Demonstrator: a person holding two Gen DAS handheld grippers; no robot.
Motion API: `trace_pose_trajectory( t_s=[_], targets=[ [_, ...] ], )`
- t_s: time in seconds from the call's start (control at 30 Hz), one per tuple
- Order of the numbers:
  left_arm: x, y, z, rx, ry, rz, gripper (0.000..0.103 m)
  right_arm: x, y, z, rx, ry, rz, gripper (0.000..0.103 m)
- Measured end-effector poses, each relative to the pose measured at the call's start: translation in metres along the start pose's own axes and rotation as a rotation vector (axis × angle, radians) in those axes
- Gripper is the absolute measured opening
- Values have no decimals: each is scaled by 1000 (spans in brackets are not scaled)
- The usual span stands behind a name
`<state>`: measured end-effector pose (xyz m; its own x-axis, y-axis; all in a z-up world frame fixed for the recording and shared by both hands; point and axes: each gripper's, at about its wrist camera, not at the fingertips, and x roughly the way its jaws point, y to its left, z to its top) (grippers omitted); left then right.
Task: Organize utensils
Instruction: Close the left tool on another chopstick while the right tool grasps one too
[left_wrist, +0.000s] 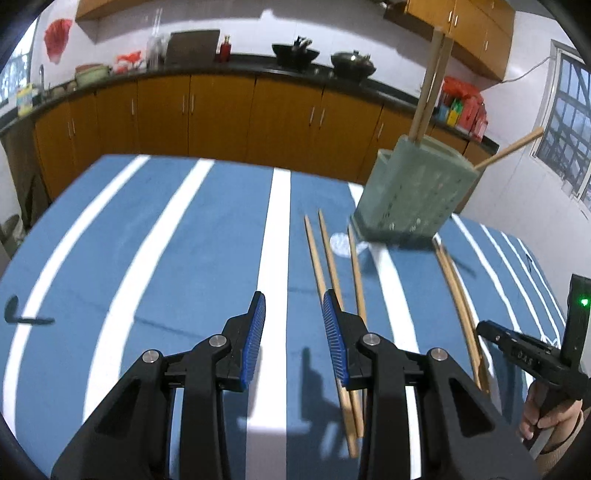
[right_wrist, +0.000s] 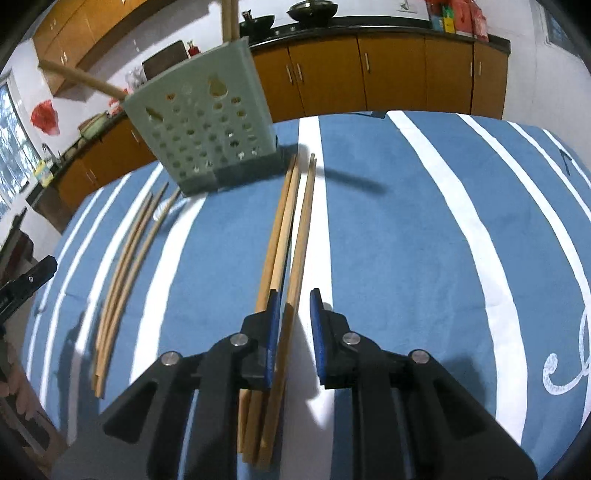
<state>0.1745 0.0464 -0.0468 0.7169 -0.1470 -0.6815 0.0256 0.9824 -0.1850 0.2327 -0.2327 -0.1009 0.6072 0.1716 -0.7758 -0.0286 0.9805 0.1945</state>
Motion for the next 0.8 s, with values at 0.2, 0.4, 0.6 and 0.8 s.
trace_pose_trajectory(
  t_s=[0.2,0.4,0.6,0.8],
  targets=[
    [14,-2,-16,-7,55,-34,32,2,2,-1,-48,-16,-86,8],
    [31,-8,-25,-5,119,-72,23,2,-20,5,11,-32,-129,8],
    [43,-19,-30,36,155,-65,19,2,-19,3,-9,-40,-137,8],
    [47,-31,-30,104,146,-17,17,2,-19,3,-19,-38,-133,8]
  ],
)
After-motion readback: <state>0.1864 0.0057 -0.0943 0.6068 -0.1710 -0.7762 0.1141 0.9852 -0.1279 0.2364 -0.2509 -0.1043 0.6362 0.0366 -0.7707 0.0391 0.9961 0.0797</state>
